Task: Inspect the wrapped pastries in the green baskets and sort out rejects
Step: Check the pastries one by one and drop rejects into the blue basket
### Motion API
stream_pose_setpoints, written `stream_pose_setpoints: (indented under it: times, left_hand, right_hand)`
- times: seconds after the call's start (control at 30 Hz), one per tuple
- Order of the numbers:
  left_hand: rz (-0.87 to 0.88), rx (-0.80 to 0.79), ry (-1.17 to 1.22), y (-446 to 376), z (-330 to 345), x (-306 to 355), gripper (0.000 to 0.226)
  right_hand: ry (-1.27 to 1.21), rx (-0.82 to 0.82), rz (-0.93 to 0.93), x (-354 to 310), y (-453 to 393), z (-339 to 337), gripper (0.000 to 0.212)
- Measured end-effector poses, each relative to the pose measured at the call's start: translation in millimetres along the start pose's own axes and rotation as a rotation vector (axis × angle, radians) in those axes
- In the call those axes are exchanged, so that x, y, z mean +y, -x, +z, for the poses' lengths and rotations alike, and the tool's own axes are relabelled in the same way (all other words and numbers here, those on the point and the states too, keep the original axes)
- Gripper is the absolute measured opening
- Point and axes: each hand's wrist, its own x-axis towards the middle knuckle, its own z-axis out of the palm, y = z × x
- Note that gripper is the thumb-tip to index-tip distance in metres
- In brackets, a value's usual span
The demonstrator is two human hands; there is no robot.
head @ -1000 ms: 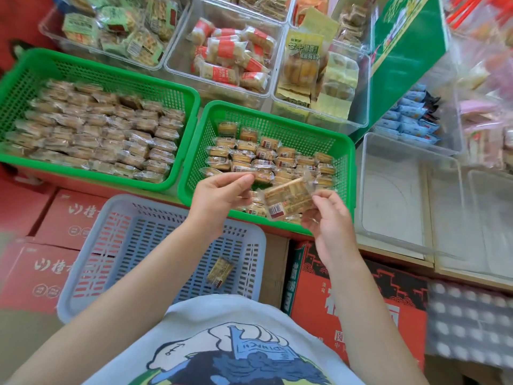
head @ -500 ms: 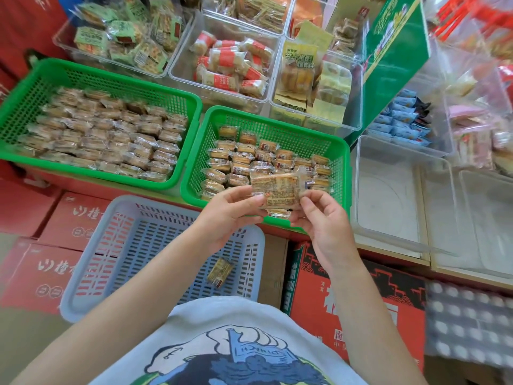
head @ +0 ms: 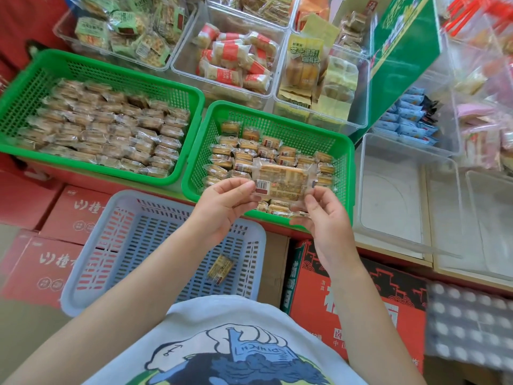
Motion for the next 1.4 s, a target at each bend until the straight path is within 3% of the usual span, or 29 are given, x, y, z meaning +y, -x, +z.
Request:
stream_pose_setpoints:
  times: [0.07, 0.3, 0.43, 0.6, 0.7, 0.8, 0.87, 1.07, 1.23, 1.4]
  left_hand:
    - [-0.021, -0.042, -0.048, -1.4, -0.9, 1.8, 0.004]
    - [-0.071, -0.104, -0.12, -10.4, -0.9, 5.4, 0.017]
    - [-0.078, -0.141, -0.085, -18.1, 0.7, 9.3, 0.028]
    - [-0.083, -0.219, 0.036, -24.2, 7.5, 15.1, 0.033]
    - [-0.062, -0.249, 0.067, -26.0, 12.6, 18.7, 0.033]
    - [-0.03, -0.228, 0.033, -27.0, 15.0, 20.8, 0.033]
    - [-0.027, -0.213, 0.003, -27.0, 12.9, 19.6, 0.033]
    - [-0.051, -0.16, 0.031, -24.4, 0.5, 11.6, 0.036]
    - [-0.054, -0.164, 0.022, -20.3, -7.1, 9.4, 0.035]
    - [-0.067, -0.11, 0.003, -15.2, -16.3, 1.9, 0.029]
  right_hand:
    - [-0.136, -0.036, 0.052, -2.2, -3.9, 1.0, 0.016]
    - [-0.331, -0.006, 0.118, 0.0, -21.3, 8.1, 0.015]
    - [-0.42, 0.007, 0.148, 2.7, -31.9, 8.0, 0.014]
    - [-0.71, -0.035, 0.253, 5.6, -40.0, 11.5, 0.016]
    - [-0.563, -0.089, 0.313, 10.2, -43.2, 12.5, 0.021]
    - [-0.293, 0.02, 0.334, 16.7, -49.2, 8.1, 0.024]
    - [-0.264, 0.026, 0.319, 15.4, -50.1, 4.9, 0.024]
    - [-0.004, -0.142, 0.052, 14.2, -40.2, -0.9, 0.026]
    - [0.226, -0.107, -0.131, 16.6, -33.7, -1.6, 0.018]
    - [0.313, -0.077, -0.188, 16.6, -26.2, 6.9, 0.017]
